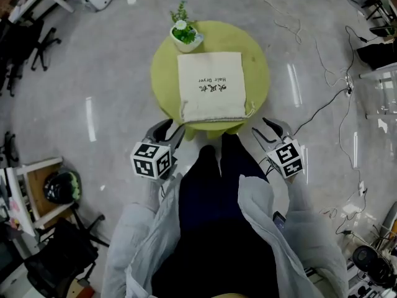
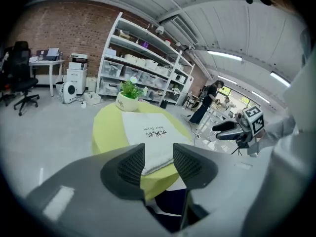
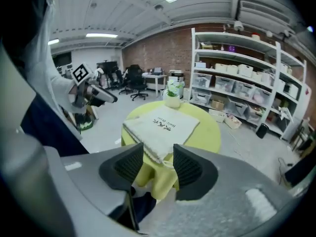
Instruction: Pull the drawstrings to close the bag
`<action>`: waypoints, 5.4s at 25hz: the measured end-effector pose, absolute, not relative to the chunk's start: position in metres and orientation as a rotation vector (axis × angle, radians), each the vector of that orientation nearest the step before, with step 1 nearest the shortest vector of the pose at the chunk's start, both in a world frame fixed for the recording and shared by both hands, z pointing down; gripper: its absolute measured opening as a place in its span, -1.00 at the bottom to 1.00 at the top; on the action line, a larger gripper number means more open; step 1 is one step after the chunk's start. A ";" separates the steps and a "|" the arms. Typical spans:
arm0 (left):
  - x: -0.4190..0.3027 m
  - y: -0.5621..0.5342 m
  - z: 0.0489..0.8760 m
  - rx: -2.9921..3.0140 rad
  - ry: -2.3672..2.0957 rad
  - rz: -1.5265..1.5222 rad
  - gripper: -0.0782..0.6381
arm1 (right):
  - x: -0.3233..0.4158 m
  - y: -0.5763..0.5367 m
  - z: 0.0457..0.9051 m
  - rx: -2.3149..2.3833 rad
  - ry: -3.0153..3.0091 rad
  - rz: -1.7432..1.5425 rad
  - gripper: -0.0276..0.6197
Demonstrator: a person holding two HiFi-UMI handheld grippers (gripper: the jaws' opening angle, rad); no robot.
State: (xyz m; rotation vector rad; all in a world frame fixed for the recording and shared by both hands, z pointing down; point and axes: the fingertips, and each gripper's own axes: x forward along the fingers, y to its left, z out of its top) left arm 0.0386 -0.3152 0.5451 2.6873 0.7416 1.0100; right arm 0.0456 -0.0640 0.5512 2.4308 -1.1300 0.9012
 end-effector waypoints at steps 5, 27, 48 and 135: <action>0.058 -0.319 0.567 2.636 0.676 1.081 -0.25 | 0.054 -0.075 0.578 2.073 -1.249 0.871 -0.33; 0.114 -0.312 0.658 2.571 0.440 1.558 -0.25 | 0.066 -0.072 0.672 1.109 -1.513 0.714 -0.36; 0.087 -0.335 0.628 2.654 0.293 1.391 -0.63 | 0.055 -0.060 0.673 1.172 -1.340 0.615 -0.86; 0.071 -0.482 0.641 2.297 -0.583 1.020 -0.62 | 0.131 0.062 0.635 1.219 -0.949 0.879 -0.90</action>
